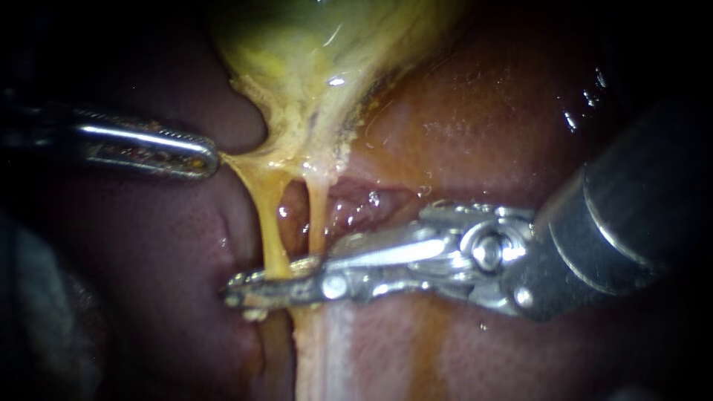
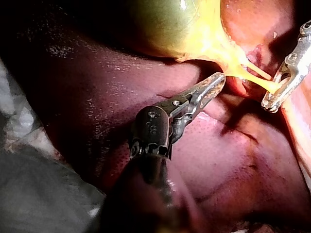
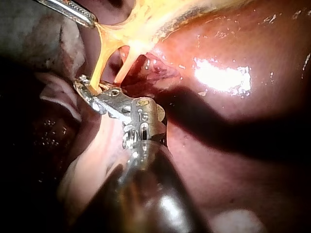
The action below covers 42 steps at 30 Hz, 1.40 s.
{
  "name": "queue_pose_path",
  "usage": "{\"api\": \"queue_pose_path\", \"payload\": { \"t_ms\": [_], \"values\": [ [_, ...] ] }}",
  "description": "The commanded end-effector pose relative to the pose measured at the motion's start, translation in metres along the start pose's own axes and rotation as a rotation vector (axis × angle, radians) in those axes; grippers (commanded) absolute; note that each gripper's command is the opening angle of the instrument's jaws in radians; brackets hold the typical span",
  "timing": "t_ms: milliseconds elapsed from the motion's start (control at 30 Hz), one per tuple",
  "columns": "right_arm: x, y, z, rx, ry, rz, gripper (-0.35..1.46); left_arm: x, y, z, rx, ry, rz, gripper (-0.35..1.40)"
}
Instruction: Going back second clip left tube
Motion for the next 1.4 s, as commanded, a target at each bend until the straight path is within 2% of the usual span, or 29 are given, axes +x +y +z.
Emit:
{"api": "queue_pose_path", "payload": {
  "t_ms": [33,167,300,467,600,633,800,900,1033,1200,1400],
  "values": [
    [0.0000,0.0000,0.0001,0.012,0.011,0.008,-0.35,0.0000,0.0000,0.0000,0.000,0.000,0.000,-0.35],
    [-0.0001,0.0007,0.0005,0.049,0.032,0.000,0.14,0.0000,0.0000,0.0000,0.000,0.000,0.000,-0.35],
    [-0.0002,0.0020,0.0013,0.056,0.048,-0.045,0.37,0.0000,0.0001,0.0000,0.000,0.000,0.000,-0.35],
    [-0.0008,0.0039,0.0022,0.045,0.060,-0.176,0.46,0.0000,0.0001,0.0000,0.000,0.000,0.000,-0.35],
    [-0.0009,0.0055,0.0023,-0.023,0.103,-0.270,0.50,0.0000,0.0001,0.0000,0.000,0.000,0.000,-0.35],
    [-0.0009,0.0059,0.0022,-0.056,0.122,-0.303,0.50,0.0000,0.0001,0.0000,0.000,0.000,0.000,-0.35],
    [-0.0010,0.0069,0.0011,-0.084,0.136,-0.378,0.50,0.0000,0.0001,-0.0001,0.000,0.000,0.000,-0.35],
    [-0.0013,0.0068,0.0003,-0.082,0.132,-0.421,0.50,0.0000,0.0001,-0.0001,0.000,0.000,0.000,-0.35],
    [-0.0021,0.0060,-0.0014,-0.074,0.125,-0.494,0.50,-0.0001,0.0001,-0.0003,-0.001,0.000,0.000,-0.35],
    [-0.0034,0.0048,-0.0053,-0.063,0.103,-0.578,0.50,-0.0001,0.0001,-0.0004,-0.001,-0.001,0.000,-0.35],
    [-0.0033,0.0040,-0.0111,-0.074,0.068,-0.664,0.50,-0.0001,0.0001,-0.0004,-0.002,-0.001,0.000,-0.35]
  ]
}}
